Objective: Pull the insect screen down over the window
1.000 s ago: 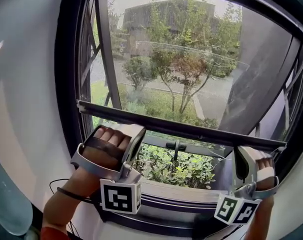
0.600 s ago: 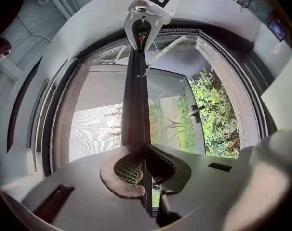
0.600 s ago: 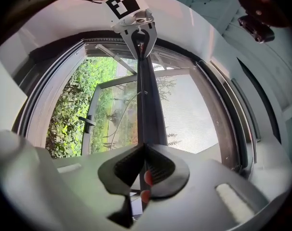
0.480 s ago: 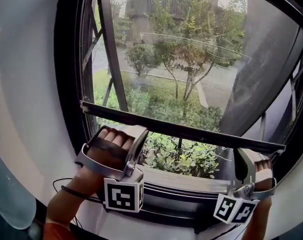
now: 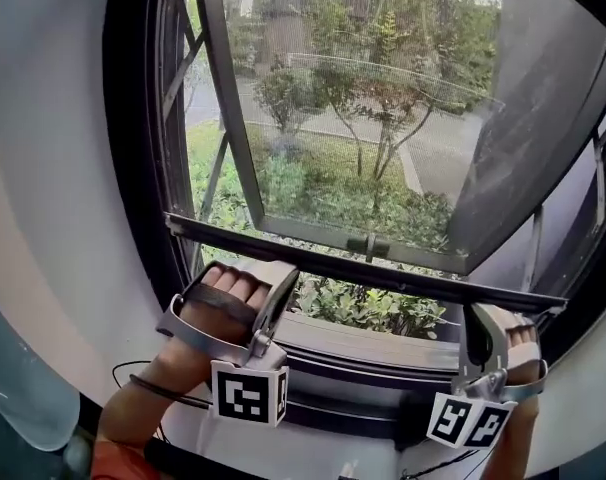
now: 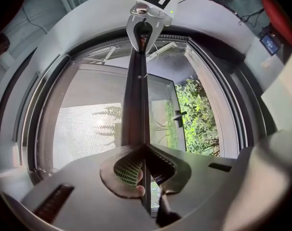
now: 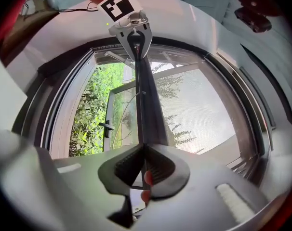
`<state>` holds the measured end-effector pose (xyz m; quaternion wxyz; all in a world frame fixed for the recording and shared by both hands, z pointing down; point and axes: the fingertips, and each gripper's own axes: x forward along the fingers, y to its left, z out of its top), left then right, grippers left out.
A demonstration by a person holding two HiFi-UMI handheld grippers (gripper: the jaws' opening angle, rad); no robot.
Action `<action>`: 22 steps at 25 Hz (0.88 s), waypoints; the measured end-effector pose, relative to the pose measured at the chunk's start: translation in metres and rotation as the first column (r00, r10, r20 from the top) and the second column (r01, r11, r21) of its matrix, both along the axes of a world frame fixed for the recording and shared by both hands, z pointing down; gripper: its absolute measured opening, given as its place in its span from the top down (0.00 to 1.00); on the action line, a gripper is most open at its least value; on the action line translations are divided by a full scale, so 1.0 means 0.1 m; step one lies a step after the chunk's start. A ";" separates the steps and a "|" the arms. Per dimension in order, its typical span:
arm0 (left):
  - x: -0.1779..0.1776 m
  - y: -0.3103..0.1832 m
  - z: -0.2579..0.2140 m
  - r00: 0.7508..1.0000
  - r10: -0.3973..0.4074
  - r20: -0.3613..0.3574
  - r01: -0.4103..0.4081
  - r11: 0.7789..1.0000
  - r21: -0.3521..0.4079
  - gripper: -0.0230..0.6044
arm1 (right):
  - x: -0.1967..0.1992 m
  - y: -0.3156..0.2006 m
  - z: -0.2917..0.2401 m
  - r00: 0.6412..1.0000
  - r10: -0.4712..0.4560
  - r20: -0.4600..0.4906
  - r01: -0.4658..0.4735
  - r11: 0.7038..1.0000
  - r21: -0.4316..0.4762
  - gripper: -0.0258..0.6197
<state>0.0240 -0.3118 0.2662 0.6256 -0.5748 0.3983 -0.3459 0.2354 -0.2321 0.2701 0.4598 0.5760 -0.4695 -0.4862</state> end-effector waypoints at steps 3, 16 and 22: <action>-0.02 0.02 0.09 1.000 -0.010 0.007 0.010 1.000 -0.025 0.92 | -0.02 0.02 0.09 1.000 -0.001 0.014 0.001 1.000 -0.026 0.91; -0.01 -0.01 0.72 0.998 0.005 0.060 0.004 0.989 -0.148 0.92 | 0.00 -0.03 0.71 0.996 0.014 0.090 -0.001 0.989 -0.151 0.91; -0.02 0.00 0.87 0.998 0.006 0.063 0.005 0.984 -0.179 0.92 | 0.00 -0.02 0.85 0.994 0.024 0.103 -0.005 0.984 -0.181 0.91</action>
